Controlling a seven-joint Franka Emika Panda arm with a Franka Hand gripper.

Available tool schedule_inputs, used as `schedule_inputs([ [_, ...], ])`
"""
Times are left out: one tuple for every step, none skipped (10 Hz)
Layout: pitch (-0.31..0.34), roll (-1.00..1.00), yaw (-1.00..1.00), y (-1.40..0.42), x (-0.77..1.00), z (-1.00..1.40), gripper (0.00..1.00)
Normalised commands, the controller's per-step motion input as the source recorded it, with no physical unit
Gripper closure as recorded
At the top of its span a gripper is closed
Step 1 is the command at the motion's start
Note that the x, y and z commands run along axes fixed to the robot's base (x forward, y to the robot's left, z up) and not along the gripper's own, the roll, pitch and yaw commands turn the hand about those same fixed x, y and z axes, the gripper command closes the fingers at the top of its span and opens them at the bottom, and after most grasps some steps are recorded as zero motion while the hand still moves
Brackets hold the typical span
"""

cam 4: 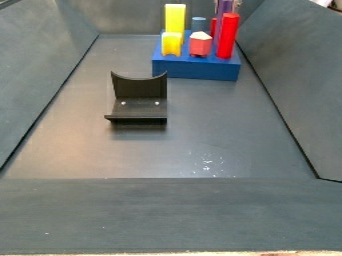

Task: Pick up the star object. Move up. Place the star object on the fixture. Regrasp the star object. Move to above the board. Insert the star object.
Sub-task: Insert the star object.

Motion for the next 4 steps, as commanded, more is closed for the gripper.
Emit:
schedule_inputs([
  [0.156, 0.00, -0.33, 0.00, 0.56, -0.84, 1.00],
  [0.000, -0.13, -0.19, 0.00, 0.18, -0.30, 1.00],
  [0.000, -0.06, -0.09, 0.00, 0.08, -0.12, 1.00],
  [0.000, 0.00, 0.00, 0.00, 0.00, 0.00, 1.00],
])
